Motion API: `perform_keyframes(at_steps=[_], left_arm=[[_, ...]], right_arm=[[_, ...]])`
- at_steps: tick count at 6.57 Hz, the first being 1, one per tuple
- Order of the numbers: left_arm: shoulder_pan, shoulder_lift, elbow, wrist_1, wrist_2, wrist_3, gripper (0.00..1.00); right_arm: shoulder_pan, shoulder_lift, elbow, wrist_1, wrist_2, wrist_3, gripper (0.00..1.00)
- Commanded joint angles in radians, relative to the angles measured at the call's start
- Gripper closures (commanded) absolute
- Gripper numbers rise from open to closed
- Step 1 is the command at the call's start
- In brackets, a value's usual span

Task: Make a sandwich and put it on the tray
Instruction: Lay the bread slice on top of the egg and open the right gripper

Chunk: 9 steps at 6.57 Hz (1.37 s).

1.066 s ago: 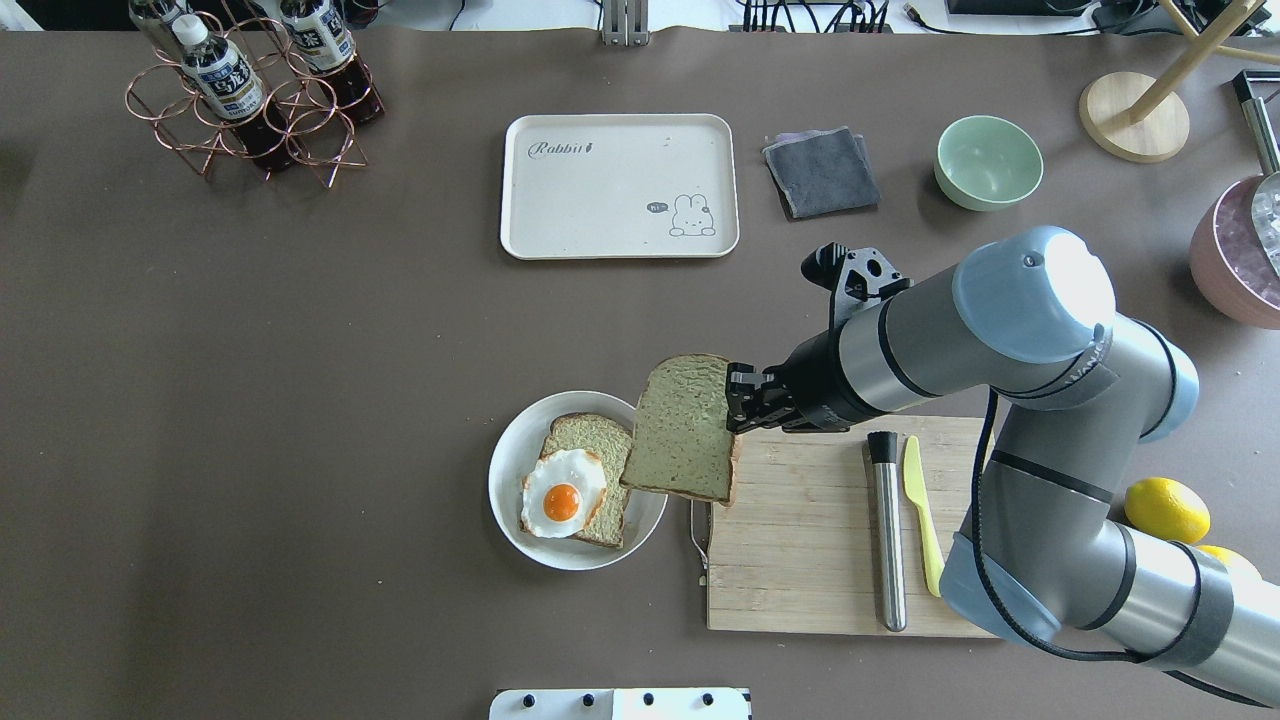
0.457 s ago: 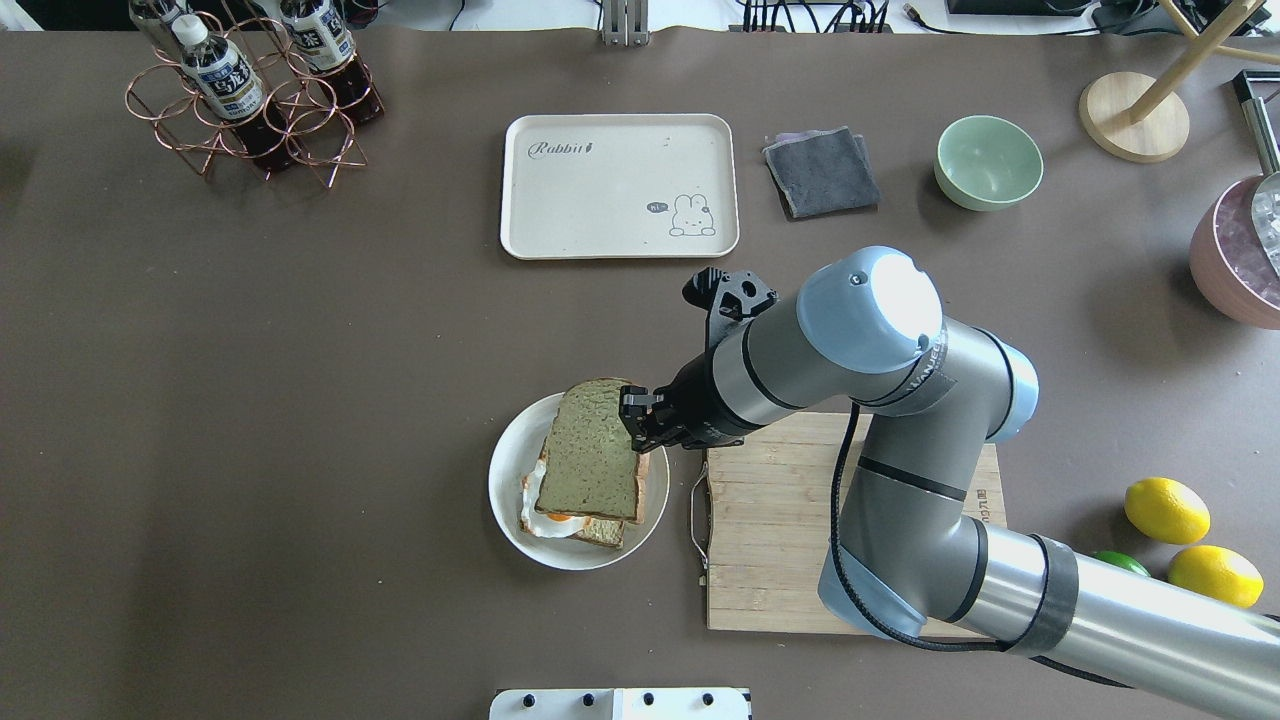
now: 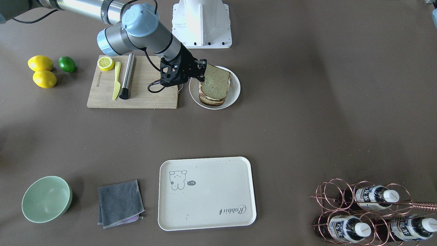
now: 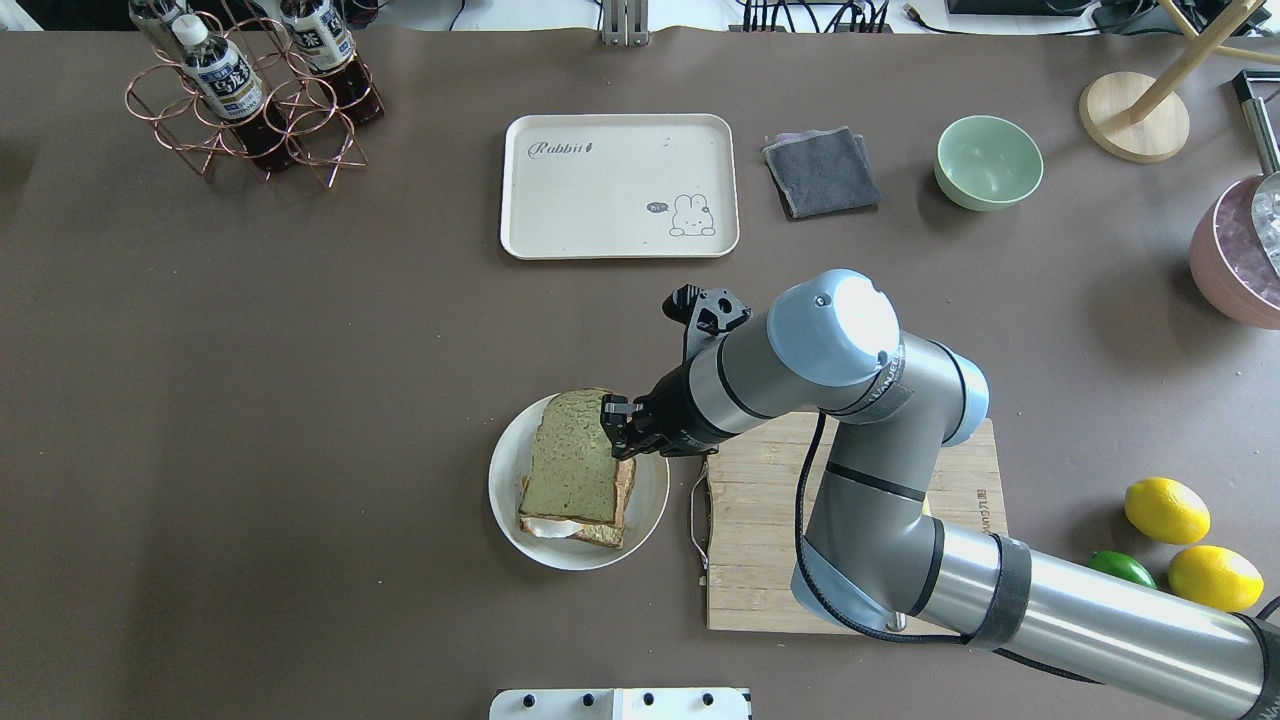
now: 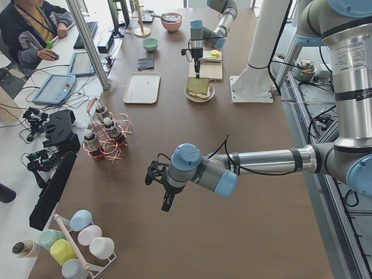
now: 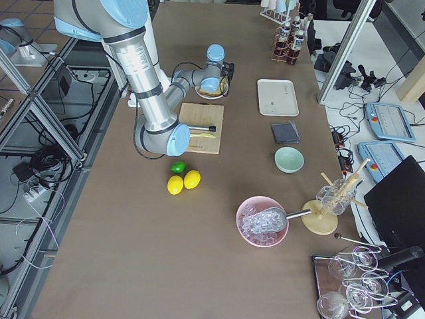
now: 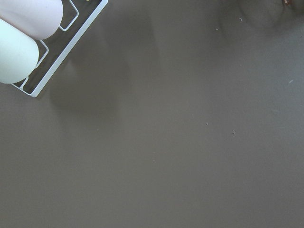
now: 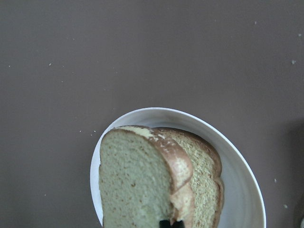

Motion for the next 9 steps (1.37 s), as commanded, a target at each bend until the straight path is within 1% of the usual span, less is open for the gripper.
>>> perform_keyframes(at_steps=[1,4,5,6,7,8,9], left_arm=[[0.001,0.005,-0.002,0.0,0.004,0.001,0.02],[0.001,0.004,-0.001,0.0,0.004,0.001,0.02],[0.001,0.004,-0.002,0.0,0.002,0.0,0.02],[0.001,0.002,-0.002,0.0,0.001,0.0,0.02],[0.001,0.002,-0.002,0.0,-0.002,-0.002,0.02],[0.009,-0.007,-0.013,-0.003,-0.015,-0.09,0.02],[0.044,-0.045,-0.026,-0.018,-0.074,-0.241,0.02]], right_arm=[[-0.012,-0.013,-0.016,0.041,0.001,0.055,1.0],[-0.024,-0.016,-0.019,0.046,0.0,0.079,0.99],[-0.026,-0.02,-0.018,0.046,0.0,0.079,0.75],[-0.029,-0.02,-0.019,0.046,-0.005,0.078,0.39],[-0.029,-0.02,-0.018,0.046,-0.01,0.078,0.01],[-0.014,-0.023,-0.007,0.04,-0.008,0.072,0.0],[0.017,-0.028,-0.001,0.034,-0.007,0.07,0.0]])
